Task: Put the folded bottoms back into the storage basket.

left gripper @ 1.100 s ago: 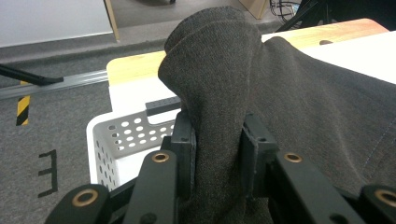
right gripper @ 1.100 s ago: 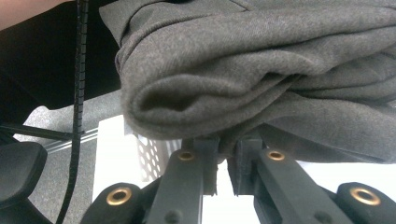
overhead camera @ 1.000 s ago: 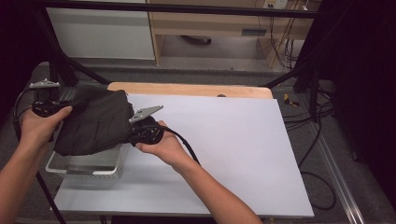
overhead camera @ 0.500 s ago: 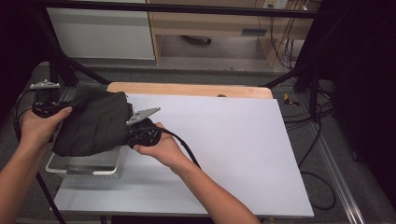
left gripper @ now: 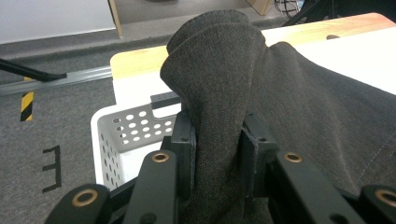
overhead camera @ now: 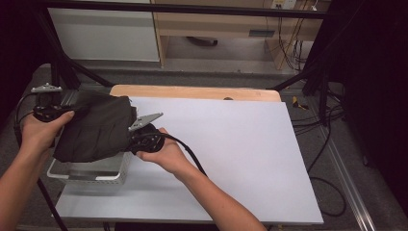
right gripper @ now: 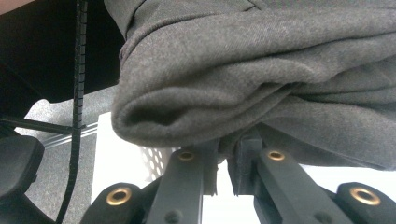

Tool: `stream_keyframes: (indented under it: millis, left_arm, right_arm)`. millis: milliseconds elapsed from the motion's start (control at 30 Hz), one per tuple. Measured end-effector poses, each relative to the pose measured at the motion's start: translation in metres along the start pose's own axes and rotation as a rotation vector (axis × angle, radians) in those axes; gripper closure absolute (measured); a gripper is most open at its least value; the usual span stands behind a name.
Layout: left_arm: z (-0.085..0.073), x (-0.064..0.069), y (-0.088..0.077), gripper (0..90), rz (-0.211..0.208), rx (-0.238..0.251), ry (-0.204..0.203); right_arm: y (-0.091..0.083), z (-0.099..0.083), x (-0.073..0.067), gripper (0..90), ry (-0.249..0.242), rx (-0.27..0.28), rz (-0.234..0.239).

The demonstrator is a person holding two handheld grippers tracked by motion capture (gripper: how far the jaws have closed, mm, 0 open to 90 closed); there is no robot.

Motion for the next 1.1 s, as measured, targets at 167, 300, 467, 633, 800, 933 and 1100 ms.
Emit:
stream_keyframes:
  millis: [167,300,467,633,800,933,1100]
  left_arm:
    - [-0.002,-0.002,0.0,70.2,0.003,-0.001,-0.001]
    - [-0.004,-0.002,0.001,70.2,0.004,-0.002,-0.003]
    - [-0.006,-0.004,0.001,70.2,0.006,-0.006,-0.003]
    - [-0.008,-0.005,0.001,70.2,0.01,-0.009,0.0]
    - [-0.008,-0.005,0.001,70.2,0.011,-0.003,-0.004]
    - [-0.009,-0.006,0.0,70.2,0.012,-0.005,-0.002]
    - [-0.01,-0.008,-0.001,70.3,0.013,-0.007,-0.002]
  right_arm:
    - [0.003,-0.001,-0.001,83.7,-0.001,-0.006,0.006]
    - [0.006,-0.003,-0.001,83.7,-0.009,-0.011,0.006]
    - [0.008,-0.004,-0.003,83.7,-0.004,-0.015,0.012]
    - [0.012,-0.004,-0.004,83.7,-0.009,-0.016,0.02]
    - [0.014,-0.005,-0.005,83.7,-0.007,-0.017,0.023]
    - [0.016,-0.005,-0.005,83.8,-0.004,-0.018,0.025]
    - [0.018,-0.006,-0.006,83.7,-0.002,-0.019,0.031]
Point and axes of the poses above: each handheld gripper's, and its own axes: y roughly forward along the jaws, z roughly out of its top, x roughly to its right, the point moved 4 cm from there along y, roughly forward along the jaws, and after that the axes turned 2 degrees about x, right-handed, at the moved point
